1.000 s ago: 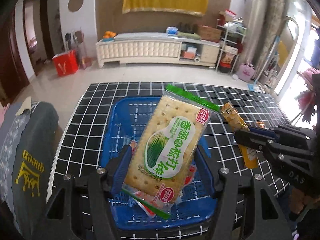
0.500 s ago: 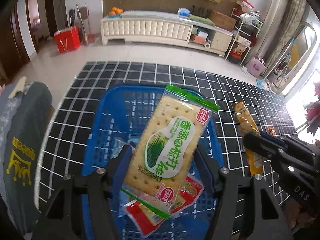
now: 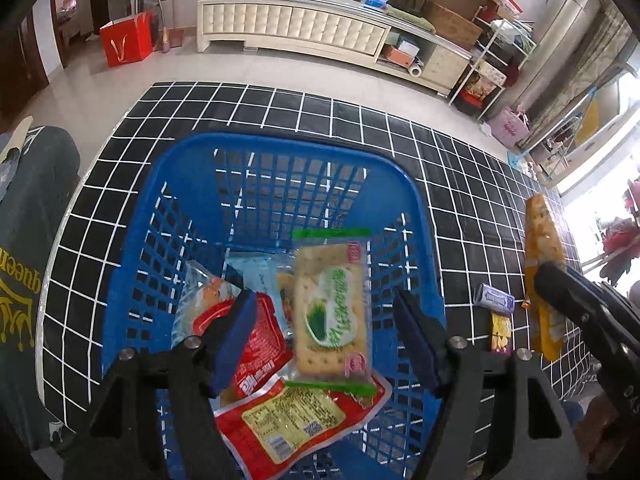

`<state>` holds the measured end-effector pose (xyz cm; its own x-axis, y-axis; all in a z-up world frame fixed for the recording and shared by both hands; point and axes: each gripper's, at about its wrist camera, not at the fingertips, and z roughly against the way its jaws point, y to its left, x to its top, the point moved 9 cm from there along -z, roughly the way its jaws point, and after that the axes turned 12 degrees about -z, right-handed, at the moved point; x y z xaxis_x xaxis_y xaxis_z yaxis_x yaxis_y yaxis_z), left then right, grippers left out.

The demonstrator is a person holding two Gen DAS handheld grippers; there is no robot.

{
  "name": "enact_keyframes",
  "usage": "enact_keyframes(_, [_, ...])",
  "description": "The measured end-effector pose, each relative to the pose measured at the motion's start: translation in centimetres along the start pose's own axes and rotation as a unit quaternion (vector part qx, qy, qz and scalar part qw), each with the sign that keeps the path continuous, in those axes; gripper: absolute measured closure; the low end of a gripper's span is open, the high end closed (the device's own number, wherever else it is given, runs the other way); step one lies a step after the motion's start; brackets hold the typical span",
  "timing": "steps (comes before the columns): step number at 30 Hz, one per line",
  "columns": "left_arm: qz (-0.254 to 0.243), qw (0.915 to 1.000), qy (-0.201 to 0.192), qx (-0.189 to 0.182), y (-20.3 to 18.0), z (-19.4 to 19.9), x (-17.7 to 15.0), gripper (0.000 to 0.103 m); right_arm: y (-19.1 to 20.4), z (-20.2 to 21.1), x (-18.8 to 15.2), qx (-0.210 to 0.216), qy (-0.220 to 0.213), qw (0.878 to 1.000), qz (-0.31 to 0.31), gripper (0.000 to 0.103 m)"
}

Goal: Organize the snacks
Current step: 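Open the left tool to drop the crackers while the right releases the orange bag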

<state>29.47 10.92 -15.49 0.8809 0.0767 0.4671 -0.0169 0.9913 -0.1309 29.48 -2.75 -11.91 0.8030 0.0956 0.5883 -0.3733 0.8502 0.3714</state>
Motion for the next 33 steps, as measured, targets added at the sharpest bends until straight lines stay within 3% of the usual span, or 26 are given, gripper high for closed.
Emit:
enact_keyframes(15, [-0.024,0.9984,-0.051,0.009,2.0,5.4,-1.0,0.035,4.2,-0.4,0.3,0.003,0.005,0.999,0.04,0.088])
enact_keyframes(21, [-0.033,0.9971,-0.058,0.035,4.6,7.0,-1.8,0.035,6.1,-3.0,0.3,0.011,0.031,0.998,0.051,0.087])
enact_keyframes(24, [-0.021,0.9973,-0.066,0.022,5.8,7.6,-2.2,0.035,7.2,-4.4,0.2,0.006,0.043,0.997,0.064,0.087])
enact_keyframes(33, [-0.005,0.997,-0.065,0.04,8.8,7.3,-3.2,0.035,8.7,-8.8,-0.7,-0.034,0.085,0.989,0.112,0.087])
